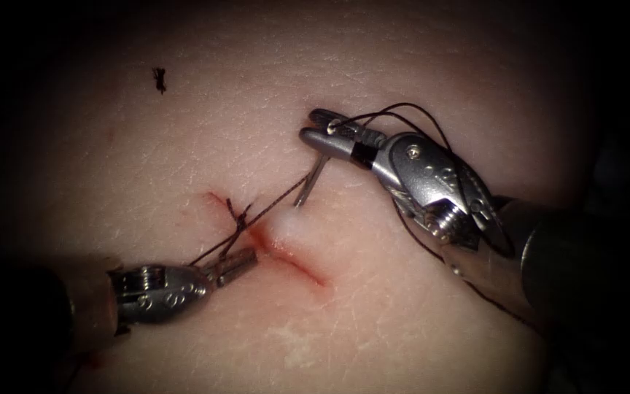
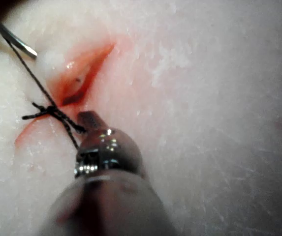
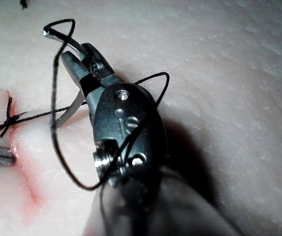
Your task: Wound Closure
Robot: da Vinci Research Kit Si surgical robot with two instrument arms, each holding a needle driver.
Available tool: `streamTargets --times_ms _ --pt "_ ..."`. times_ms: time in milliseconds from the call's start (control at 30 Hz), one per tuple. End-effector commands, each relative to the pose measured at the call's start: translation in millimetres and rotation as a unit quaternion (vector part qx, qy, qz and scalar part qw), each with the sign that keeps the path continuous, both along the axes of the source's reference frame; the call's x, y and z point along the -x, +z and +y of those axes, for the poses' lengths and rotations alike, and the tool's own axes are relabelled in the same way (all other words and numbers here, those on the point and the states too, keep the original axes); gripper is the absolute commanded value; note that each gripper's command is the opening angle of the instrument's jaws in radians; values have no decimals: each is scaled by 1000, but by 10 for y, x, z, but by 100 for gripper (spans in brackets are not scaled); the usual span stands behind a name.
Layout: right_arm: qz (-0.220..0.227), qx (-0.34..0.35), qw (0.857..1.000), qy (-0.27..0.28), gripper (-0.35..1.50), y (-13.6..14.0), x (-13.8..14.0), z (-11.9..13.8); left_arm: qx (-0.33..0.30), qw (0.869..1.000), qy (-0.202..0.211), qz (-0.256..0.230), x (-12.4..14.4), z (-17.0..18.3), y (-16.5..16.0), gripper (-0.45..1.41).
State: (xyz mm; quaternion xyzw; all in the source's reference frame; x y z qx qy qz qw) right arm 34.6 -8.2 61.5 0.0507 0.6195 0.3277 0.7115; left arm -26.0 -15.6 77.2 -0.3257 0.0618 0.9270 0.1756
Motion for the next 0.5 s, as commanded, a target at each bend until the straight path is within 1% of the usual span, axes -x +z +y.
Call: streamTargets --times_ms 33,200,300,500 --pt "1 1 1000 1 -35 5 -5 0 -2 1000 0 1 6 -8 9 -37" --pt "1 0 1000 0 -35 6 -7 1 -3 1000 1 3 8 -9 12 -37" --pt "10 -2 1000 -7 -35 9 -11 -1 -4 1000 2 4 9 -9 12 -37" --pt "24 -45 998 -25 -35 23 -23 -21 -4 1000 2 4 8 -9 11 -35"
